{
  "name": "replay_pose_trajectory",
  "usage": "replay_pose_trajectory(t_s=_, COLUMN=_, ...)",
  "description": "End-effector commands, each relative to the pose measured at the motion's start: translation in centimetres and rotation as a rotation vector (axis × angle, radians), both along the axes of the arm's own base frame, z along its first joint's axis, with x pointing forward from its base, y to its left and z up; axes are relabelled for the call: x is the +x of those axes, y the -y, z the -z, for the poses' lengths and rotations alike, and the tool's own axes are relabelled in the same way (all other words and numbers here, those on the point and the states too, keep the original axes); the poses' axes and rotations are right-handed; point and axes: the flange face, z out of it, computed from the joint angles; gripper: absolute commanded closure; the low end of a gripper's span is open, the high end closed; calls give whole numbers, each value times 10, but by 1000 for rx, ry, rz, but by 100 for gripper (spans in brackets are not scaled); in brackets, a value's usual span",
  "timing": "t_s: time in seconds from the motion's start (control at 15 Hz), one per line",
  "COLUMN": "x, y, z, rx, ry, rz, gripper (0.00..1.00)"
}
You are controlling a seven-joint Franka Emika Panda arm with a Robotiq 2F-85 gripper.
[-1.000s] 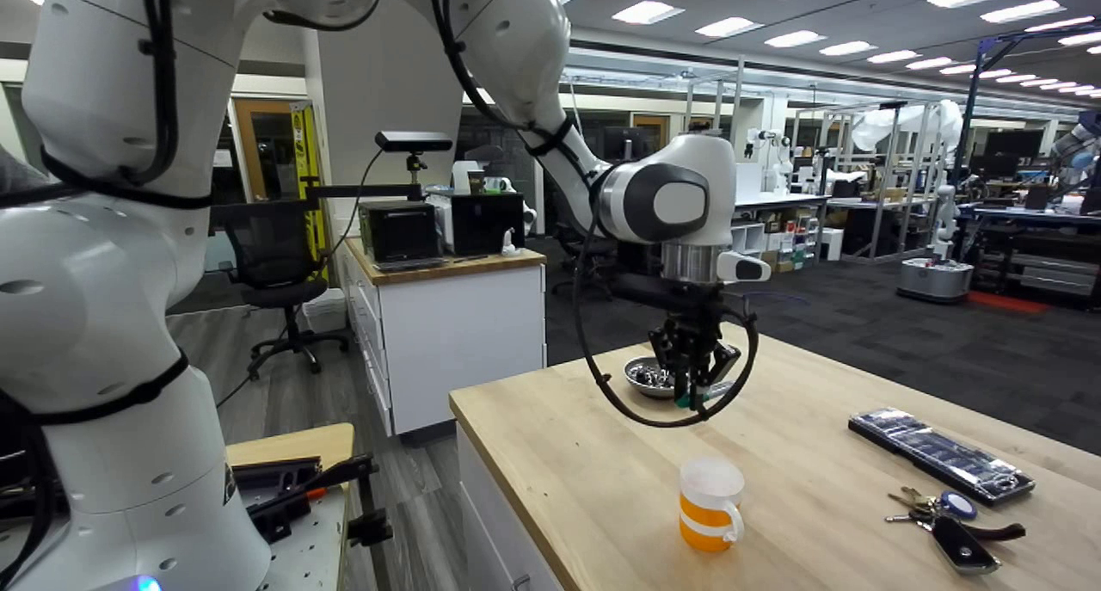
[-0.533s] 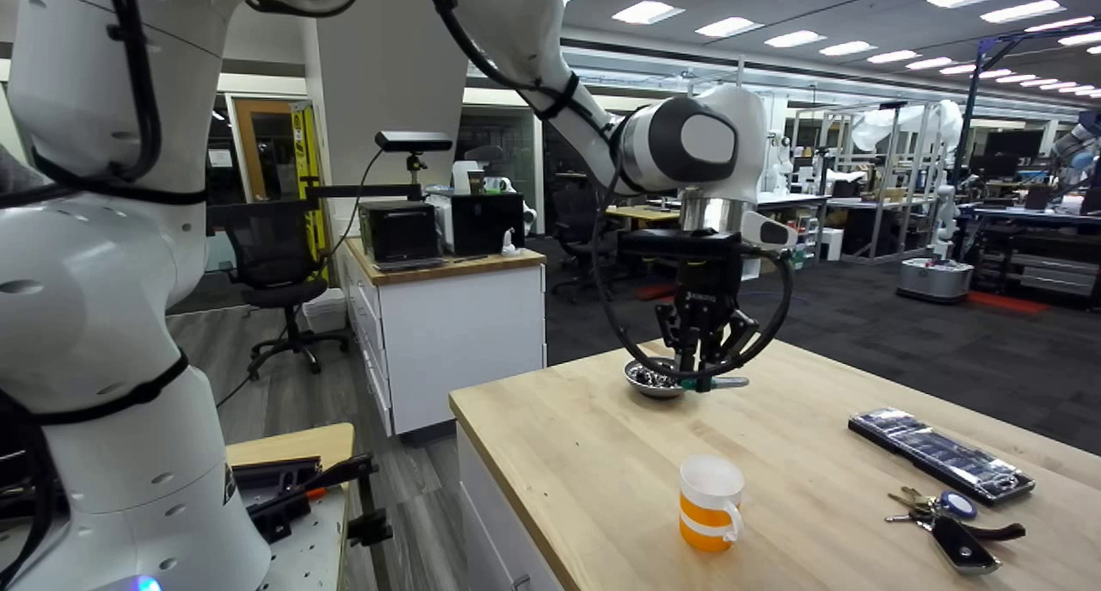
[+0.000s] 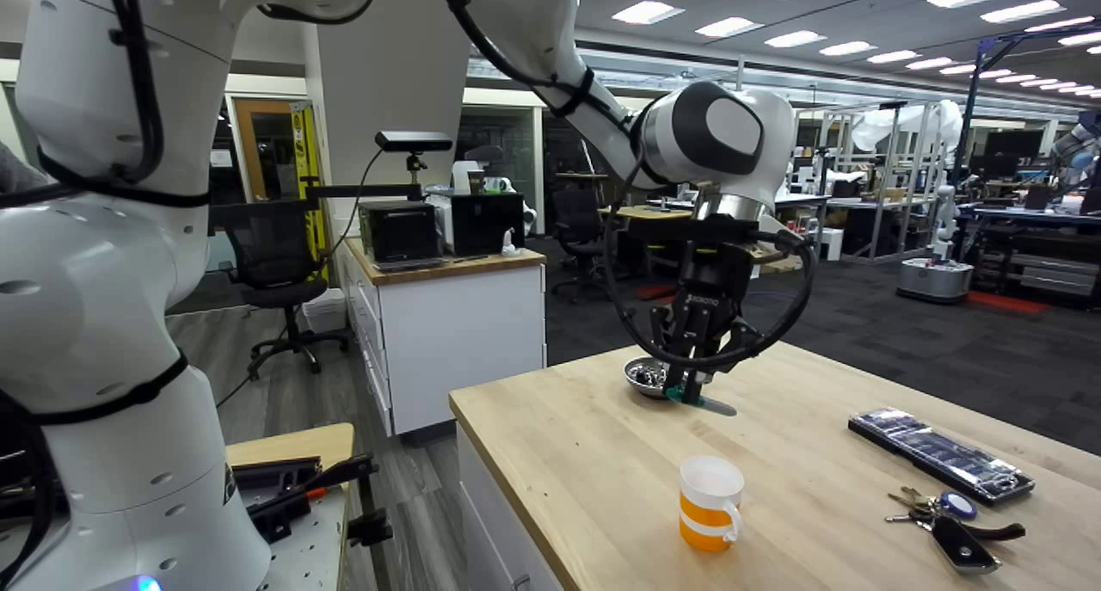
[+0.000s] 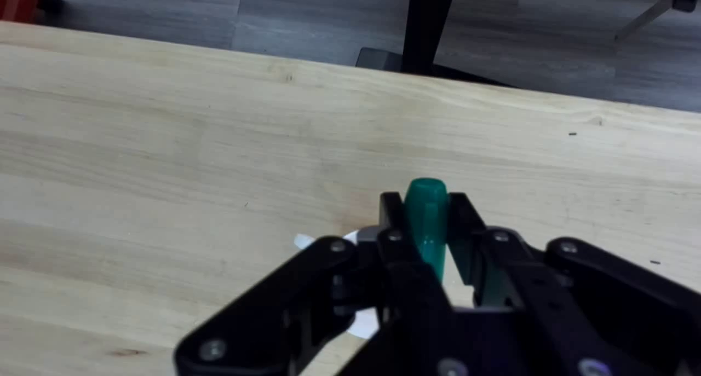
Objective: Put the marker in the mug
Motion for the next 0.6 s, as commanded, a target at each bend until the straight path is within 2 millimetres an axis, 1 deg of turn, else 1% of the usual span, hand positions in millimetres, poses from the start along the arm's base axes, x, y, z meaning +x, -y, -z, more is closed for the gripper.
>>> replay_pose_trajectory(t_s=0.0, x=2, y=13, z=5, rx=-19, ry=-104, rz=-3, gripper=94)
replay_pose_trajectory(t_s=0.53, x=1, y=26, z=25, rx=-30, ry=-262, rz=0, gripper=94)
